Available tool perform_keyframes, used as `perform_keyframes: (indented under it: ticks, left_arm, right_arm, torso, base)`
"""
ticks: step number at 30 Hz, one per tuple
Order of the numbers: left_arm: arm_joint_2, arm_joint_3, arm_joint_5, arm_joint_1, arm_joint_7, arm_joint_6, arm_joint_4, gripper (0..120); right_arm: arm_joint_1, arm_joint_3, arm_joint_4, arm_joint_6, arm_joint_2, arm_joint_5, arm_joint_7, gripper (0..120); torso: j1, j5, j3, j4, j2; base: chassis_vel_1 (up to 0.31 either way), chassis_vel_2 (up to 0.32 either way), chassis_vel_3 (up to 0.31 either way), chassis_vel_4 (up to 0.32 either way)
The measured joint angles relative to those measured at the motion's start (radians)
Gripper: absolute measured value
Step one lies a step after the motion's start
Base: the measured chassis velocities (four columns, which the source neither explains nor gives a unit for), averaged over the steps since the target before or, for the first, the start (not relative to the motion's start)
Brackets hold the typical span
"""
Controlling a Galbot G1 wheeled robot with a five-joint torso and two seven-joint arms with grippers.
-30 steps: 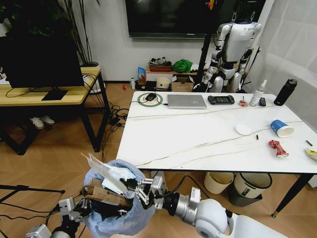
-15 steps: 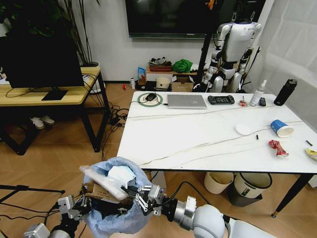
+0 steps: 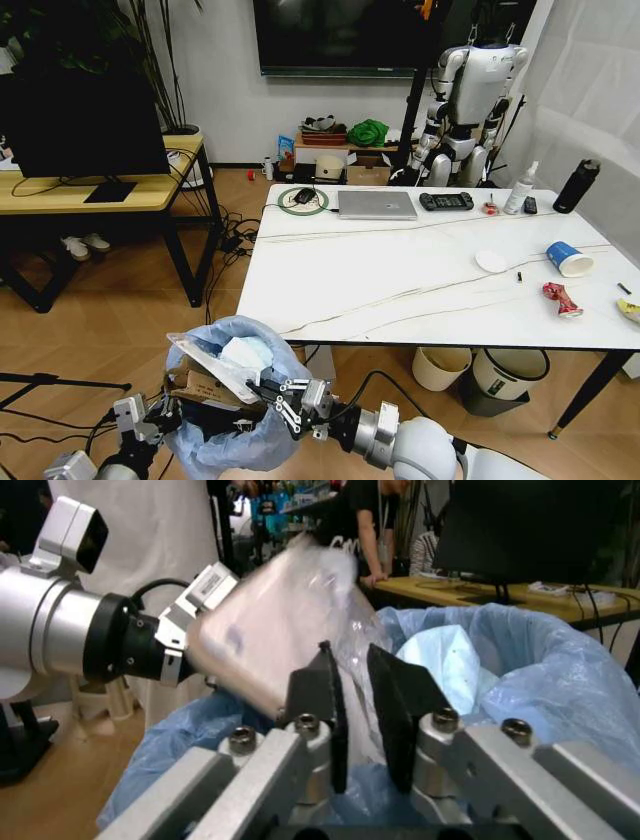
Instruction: Pick up the trash bin and place the trash from the table into it.
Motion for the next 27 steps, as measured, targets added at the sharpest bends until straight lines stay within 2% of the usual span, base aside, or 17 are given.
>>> perform_keyframes:
  ticks: [3, 5, 10, 16, 19, 20, 21, 23, 27]
  left_arm:
    - [0.001, -0.002, 0.0, -0.001, 0.0, 0.0, 0.005, 0]
    - [0.002, -0.002, -0.001, -0.002, 0.0, 0.0, 0.009, 0]
    - [0.002, -0.002, -0.002, -0.006, -0.001, 0.0, 0.029, 0]
    - [-0.001, 0.002, -0.003, -0.009, 0.0, -0.002, 0.043, 0]
    - [-0.008, 0.007, -0.002, -0.009, 0.005, -0.006, 0.044, 0]
    - [-0.008, 0.007, -0.002, -0.009, 0.005, -0.006, 0.044, 0]
    - [-0.008, 0.008, -0.002, -0.009, 0.006, -0.007, 0.044, 0]
    - [-0.002, 0.012, 0.001, -0.009, 0.009, -0.01, 0.045, 0]
    - [0.028, 0.019, 0.006, -0.003, 0.016, -0.018, 0.072, 0]
  right_arm:
    - [0.002, 0.007, 0.018, 0.002, 0.0, 0.012, -0.001, 28]
    - [0.004, 0.009, 0.023, 0.002, -0.001, 0.016, -0.002, 31]
    - [0.006, 0.032, 0.043, 0.011, -0.019, 0.028, -0.006, 52]
    - [-0.027, 0.141, 0.069, 0.015, -0.038, 0.105, -0.015, 74]
    - [-0.083, 0.273, 0.026, 0.022, -0.012, 0.136, 0.026, 88]
    - [-0.083, 0.273, 0.026, 0.022, -0.012, 0.136, 0.026, 88]
    - [-0.104, 0.317, 0.005, 0.032, -0.002, 0.137, 0.027, 91]
    - [-0.163, 0.449, -0.049, 0.049, 0.025, 0.136, 0.007, 98]
    - [-0.318, 0.704, -0.113, 0.039, 0.069, 0.098, -0.034, 100]
  torso:
    - [0.0, 0.0, 0.0, 0.0, 0.0]
    - [0.0, 0.0, 0.0, 0.0001, 0.0]
    - [0.0, 0.0, 0.0, 0.0001, 0.0]
    - [0.0, 0.0, 0.0, 0.0002, 0.0]
    - [0.0, 0.0, 0.0, 0.0003, 0.0]
    - [0.0, 0.0, 0.0, 0.0003, 0.0]
    - [0.0, 0.0003, 0.0, 0.0002, 0.0]
    - [0.0, 0.0001, 0.0, 0.0005, 0.0]
    - [0.0, 0.0003, 0.0, -0.0001, 0.0]
  base:
    - [0.0, 0.0, 0.0, 0.0]
    - [0.0, 0.0, 0.0, 0.0]
    - [0.0, 0.0, 0.0, 0.0]
    - [0.0, 0.0, 0.0, 0.0]
    - [0.0, 0.0, 0.0, 0.0]
    - [0.0, 0.0, 0.0, 0.0]
    - [0.0, 0.0, 0.0, 0.0]
    - [0.0, 0.0, 0.0, 0.0]
    - [0.0, 0.0, 0.0, 0.0]
